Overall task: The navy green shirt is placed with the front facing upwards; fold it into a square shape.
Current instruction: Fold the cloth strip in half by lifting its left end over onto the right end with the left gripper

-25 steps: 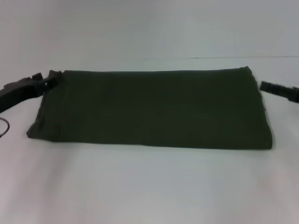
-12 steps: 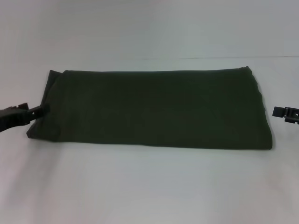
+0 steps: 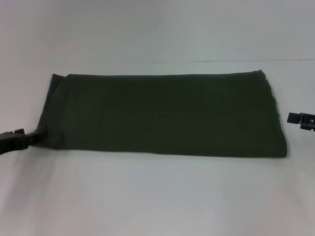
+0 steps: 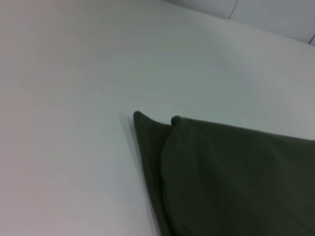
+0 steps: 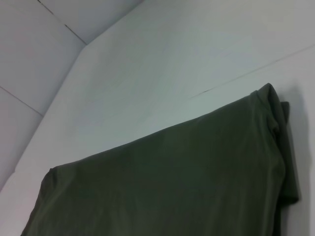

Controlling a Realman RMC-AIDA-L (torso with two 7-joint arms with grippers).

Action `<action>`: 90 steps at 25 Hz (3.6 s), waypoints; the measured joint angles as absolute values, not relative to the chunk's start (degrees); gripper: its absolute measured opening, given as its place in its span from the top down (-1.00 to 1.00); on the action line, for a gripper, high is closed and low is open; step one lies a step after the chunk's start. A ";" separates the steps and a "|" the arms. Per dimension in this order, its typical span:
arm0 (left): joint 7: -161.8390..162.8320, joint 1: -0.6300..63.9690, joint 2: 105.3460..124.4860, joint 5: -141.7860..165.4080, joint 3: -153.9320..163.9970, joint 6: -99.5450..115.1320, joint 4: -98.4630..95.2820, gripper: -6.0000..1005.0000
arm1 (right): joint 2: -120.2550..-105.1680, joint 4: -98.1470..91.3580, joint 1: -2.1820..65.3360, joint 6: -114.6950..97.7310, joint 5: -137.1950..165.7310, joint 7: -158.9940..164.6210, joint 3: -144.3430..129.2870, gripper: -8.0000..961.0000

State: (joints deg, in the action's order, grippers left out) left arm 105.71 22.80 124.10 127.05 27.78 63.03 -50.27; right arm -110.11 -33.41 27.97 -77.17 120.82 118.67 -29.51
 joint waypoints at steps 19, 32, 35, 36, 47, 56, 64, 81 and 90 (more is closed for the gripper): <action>106.14 23.55 124.10 129.87 29.46 61.87 -48.78 -0.51 | -110.59 -33.40 27.26 -76.99 120.85 118.24 -29.26 -0.62; 107.55 24.01 124.09 132.01 29.93 61.14 -49.24 0.48 | -110.64 -33.31 27.06 -76.99 120.91 118.26 -29.53 -0.62; 107.57 24.11 124.06 132.01 29.96 61.14 -49.33 0.70 | -110.65 -33.31 27.02 -76.99 120.97 118.35 -29.54 -0.62; 107.57 24.14 124.04 132.01 29.96 61.04 -49.35 0.78 | -110.65 -33.31 26.98 -76.97 120.98 118.37 -29.55 -0.62; 107.77 24.03 124.03 132.01 29.88 61.42 -50.86 0.98 | -110.91 -33.30 28.10 -76.40 126.69 120.92 -29.73 -0.60; 107.77 23.91 124.04 132.01 29.84 62.01 -50.95 0.98 | -113.35 -32.54 30.15 -72.39 128.63 120.84 -30.11 -0.52; 107.75 24.08 123.93 132.02 29.66 62.06 -50.98 0.98 | -114.25 -30.94 31.15 -69.66 128.67 120.31 -31.22 -0.33; 107.75 24.17 123.92 132.10 29.82 61.88 -50.80 0.98 | -114.36 -30.41 30.85 -69.44 128.67 120.19 -31.58 -0.28; 107.75 24.17 123.92 132.10 29.64 61.87 -50.71 0.98 | -114.70 -30.41 31.05 -69.83 128.64 118.95 -31.82 0.28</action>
